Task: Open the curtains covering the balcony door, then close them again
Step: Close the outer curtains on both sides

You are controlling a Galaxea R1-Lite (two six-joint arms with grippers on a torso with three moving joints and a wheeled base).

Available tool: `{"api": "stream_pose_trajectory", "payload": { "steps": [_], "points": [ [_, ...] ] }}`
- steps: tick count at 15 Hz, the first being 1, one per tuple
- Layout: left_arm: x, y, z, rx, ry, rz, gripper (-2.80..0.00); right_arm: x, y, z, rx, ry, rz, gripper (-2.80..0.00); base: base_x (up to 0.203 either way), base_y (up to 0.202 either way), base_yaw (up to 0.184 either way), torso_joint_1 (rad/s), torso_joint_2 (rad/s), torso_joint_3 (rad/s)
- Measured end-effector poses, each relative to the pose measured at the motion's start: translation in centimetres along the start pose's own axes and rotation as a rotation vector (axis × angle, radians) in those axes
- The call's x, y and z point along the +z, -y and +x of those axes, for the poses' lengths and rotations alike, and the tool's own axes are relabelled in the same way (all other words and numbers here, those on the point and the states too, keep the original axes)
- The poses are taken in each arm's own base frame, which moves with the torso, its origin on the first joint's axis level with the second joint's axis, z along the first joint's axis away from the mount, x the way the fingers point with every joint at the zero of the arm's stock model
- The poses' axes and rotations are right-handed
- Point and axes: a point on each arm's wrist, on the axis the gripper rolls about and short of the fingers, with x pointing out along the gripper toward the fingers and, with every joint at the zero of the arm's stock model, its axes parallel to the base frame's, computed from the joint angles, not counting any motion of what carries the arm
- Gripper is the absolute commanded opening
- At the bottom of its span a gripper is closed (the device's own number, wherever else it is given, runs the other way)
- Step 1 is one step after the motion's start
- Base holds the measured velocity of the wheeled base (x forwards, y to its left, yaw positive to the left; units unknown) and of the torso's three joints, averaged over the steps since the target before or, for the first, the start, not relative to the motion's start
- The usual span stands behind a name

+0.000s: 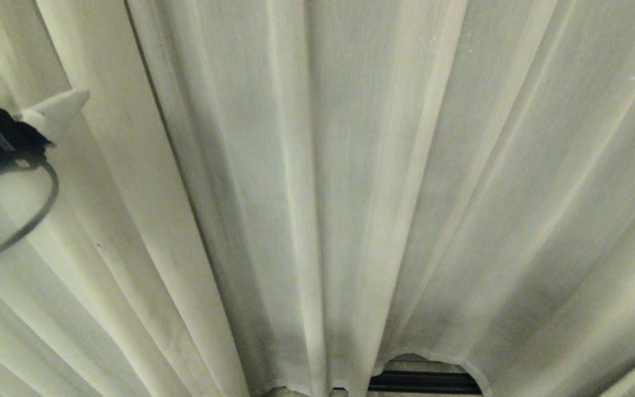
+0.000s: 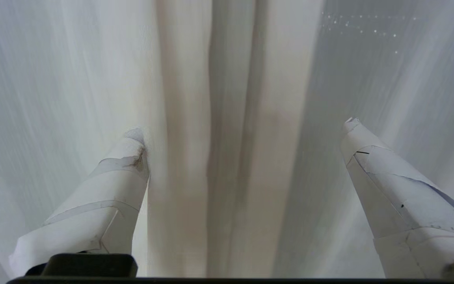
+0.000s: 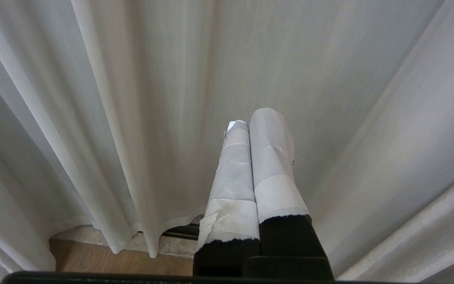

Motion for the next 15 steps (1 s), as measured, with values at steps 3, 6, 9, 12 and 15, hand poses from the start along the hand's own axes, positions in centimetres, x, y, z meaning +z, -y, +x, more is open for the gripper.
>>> {"api": "stream_pose_trajectory", "payload": {
  "steps": [3, 6, 9, 12, 15],
  "points": [
    [-0.4, -0.1, -1.0, 0.001, -0.008, 0.001, 0.00, 0.0, 0.0, 0.0, 0.000, 0.000, 0.000, -2.80, 0.000, 0.000, 0.000, 0.000, 0.00, 0.000],
    [-0.9, -0.3, -2.1, 0.008, -0.020, 0.002, 0.00, 0.0, 0.0, 0.0, 0.000, 0.000, 0.000, -2.80, 0.000, 0.000, 0.000, 0.000, 0.00, 0.000],
    [-1.4, -0.8, -3.1, 0.037, -0.026, 0.009, 0.00, 0.0, 0.0, 0.0, 0.000, 0.000, 0.000, -2.80, 0.000, 0.000, 0.000, 0.000, 0.00, 0.000],
    [-1.7, -1.1, -3.9, 0.057, -0.027, 0.012, -2.80, 0.0, 0.0, 0.0, 0.000, 0.000, 0.000, -2.80, 0.000, 0.000, 0.000, 0.000, 0.00, 0.000],
    [-1.6, -1.2, -4.2, 0.052, -0.023, 0.012, -2.80, 0.0, 0.0, 0.0, 0.000, 0.000, 0.000, -2.80, 0.000, 0.000, 0.000, 0.000, 0.00, 0.000]
  ]
}}
